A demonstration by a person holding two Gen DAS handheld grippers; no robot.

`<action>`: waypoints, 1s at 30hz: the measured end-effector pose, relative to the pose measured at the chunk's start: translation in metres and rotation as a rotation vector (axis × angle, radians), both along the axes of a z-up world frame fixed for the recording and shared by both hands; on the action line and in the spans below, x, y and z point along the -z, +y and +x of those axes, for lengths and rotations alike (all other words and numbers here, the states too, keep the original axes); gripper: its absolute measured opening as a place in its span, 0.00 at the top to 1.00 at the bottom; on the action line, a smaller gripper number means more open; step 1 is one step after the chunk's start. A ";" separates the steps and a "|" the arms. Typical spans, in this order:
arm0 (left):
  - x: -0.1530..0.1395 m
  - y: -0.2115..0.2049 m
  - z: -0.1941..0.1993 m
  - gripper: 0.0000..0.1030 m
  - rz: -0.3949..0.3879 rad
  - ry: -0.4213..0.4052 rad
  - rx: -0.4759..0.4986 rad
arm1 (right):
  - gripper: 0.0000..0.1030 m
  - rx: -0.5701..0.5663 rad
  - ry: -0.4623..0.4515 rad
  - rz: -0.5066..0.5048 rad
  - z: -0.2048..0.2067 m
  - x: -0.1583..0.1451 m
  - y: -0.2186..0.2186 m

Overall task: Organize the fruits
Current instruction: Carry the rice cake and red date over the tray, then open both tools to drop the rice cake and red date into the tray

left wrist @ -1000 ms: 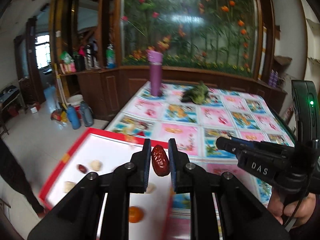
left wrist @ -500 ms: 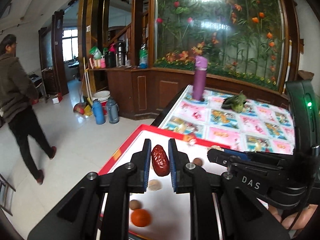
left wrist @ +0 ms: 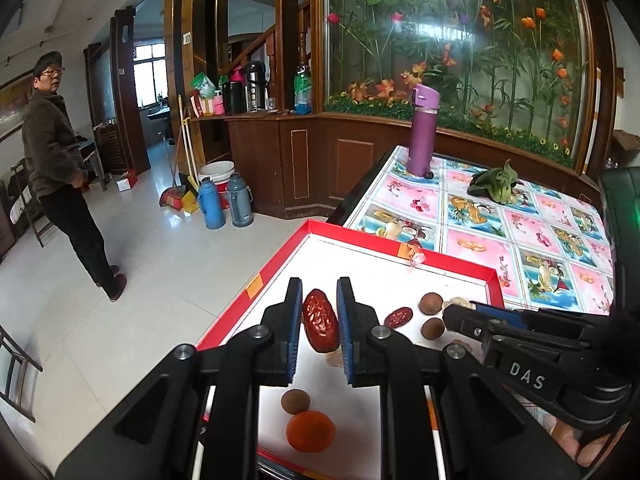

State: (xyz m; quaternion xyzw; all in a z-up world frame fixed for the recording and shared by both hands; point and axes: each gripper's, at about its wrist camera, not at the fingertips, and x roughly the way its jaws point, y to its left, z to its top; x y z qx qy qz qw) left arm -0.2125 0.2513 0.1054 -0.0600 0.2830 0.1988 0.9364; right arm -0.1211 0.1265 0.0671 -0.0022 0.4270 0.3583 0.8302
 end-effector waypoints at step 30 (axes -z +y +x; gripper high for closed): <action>0.040 0.011 0.021 0.80 -0.031 0.188 -0.046 | 0.70 -0.006 0.057 0.010 0.023 0.008 0.005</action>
